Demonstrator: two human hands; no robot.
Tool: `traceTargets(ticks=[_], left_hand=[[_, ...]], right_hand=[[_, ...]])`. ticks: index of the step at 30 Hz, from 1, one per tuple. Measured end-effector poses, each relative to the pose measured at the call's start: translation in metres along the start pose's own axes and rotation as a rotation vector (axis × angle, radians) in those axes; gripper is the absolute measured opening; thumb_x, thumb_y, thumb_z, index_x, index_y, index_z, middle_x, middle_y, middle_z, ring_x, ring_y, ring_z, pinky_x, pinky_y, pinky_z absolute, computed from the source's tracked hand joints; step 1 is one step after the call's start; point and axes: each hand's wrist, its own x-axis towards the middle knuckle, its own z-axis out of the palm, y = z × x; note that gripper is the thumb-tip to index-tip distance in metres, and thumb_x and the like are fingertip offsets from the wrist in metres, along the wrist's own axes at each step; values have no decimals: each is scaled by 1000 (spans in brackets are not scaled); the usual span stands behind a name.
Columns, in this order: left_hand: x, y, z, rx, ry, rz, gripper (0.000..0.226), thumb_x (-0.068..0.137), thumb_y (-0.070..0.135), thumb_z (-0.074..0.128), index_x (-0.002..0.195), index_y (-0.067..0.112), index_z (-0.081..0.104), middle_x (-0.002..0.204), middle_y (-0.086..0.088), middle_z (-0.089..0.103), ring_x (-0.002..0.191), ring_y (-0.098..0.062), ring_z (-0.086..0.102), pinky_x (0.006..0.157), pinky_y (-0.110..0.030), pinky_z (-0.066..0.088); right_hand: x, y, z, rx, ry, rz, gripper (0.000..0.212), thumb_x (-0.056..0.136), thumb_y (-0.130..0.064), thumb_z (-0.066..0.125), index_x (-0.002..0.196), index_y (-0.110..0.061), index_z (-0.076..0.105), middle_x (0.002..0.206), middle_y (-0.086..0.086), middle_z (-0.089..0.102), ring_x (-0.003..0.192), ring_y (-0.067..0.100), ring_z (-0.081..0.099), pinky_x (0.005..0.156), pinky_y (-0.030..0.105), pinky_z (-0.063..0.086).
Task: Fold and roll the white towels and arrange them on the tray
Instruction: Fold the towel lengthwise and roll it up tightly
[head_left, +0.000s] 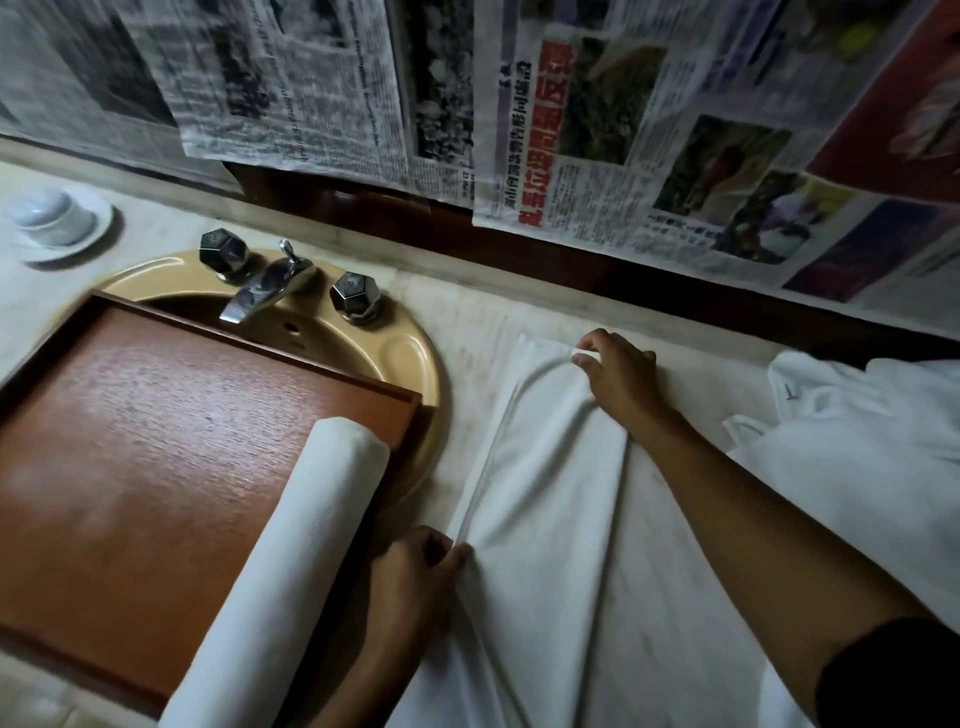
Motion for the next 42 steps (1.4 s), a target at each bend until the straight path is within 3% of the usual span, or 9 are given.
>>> traceTargets(ticks=[4, 7, 14, 20, 27, 32, 35, 39, 42], left_hand=[[-1, 2, 2, 13, -12, -3, 22, 87, 30, 79, 73, 15, 71, 58, 5, 70, 49, -3, 63, 47, -13, 41], [1, 1, 3, 21, -1, -4, 21, 86, 32, 80, 73, 18, 71, 60, 8, 70, 53, 0, 63, 49, -13, 42], [4, -5, 6, 41, 8, -9, 22, 85, 36, 81, 72, 21, 71, 62, 7, 70, 60, 4, 63, 51, -13, 42], [5, -8, 7, 46, -13, -9, 21, 85, 36, 80, 73, 22, 70, 64, 7, 70, 58, 0, 63, 49, -14, 42], [10, -12, 6, 49, -42, -8, 22, 85, 40, 80, 73, 24, 69, 67, 8, 71, 60, -3, 65, 52, -17, 44], [12, -12, 5, 62, -25, 22, 21, 87, 39, 78, 76, 24, 67, 68, 8, 70, 63, 0, 63, 54, -15, 43], [10, -10, 8, 58, -7, 49, 22, 88, 34, 77, 75, 22, 64, 66, 5, 69, 62, 0, 63, 54, -14, 43], [7, -6, 7, 17, -23, 46, 23, 89, 29, 76, 75, 18, 63, 63, 0, 68, 51, -5, 62, 49, -15, 41], [9, -7, 6, 34, -12, 53, 23, 88, 32, 78, 74, 20, 63, 63, 4, 67, 62, 0, 62, 53, -14, 42]], right_hand=[[0, -4, -4, 126, 93, 0, 14, 98, -36, 65, 97, -22, 62, 102, -6, 71, 103, 21, 65, 94, 41, 35], [0, -6, 0, 70, 62, 18, 19, 100, -38, 63, 97, -20, 60, 98, 0, 73, 102, 28, 66, 93, 42, 36], [5, -19, 8, -59, 65, -88, 37, 94, -56, 63, 114, -25, 61, 118, -2, 64, 117, 27, 52, 97, 45, 35], [19, -42, 9, 5, 5, -121, 20, 96, -43, 66, 100, -24, 61, 106, -4, 64, 114, 25, 55, 96, 43, 32], [27, -44, 21, 45, 7, -39, 24, 97, -45, 64, 94, -22, 60, 105, -2, 68, 111, 26, 57, 94, 43, 30], [20, -36, 41, -21, 202, -79, 32, 95, -54, 62, 88, -23, 58, 91, -2, 65, 94, 30, 58, 84, 44, 34], [10, -39, 34, 3, 329, -101, 37, 100, -57, 48, 98, -24, 64, 97, -1, 65, 96, 29, 55, 85, 44, 36], [-17, -24, 12, -49, 406, 102, 28, 99, -40, 53, 114, -20, 66, 118, 10, 61, 111, 37, 53, 91, 49, 40], [-26, 3, 0, -82, 238, 338, 30, 99, -38, 60, 118, -16, 63, 125, 16, 56, 118, 40, 50, 98, 51, 38]])
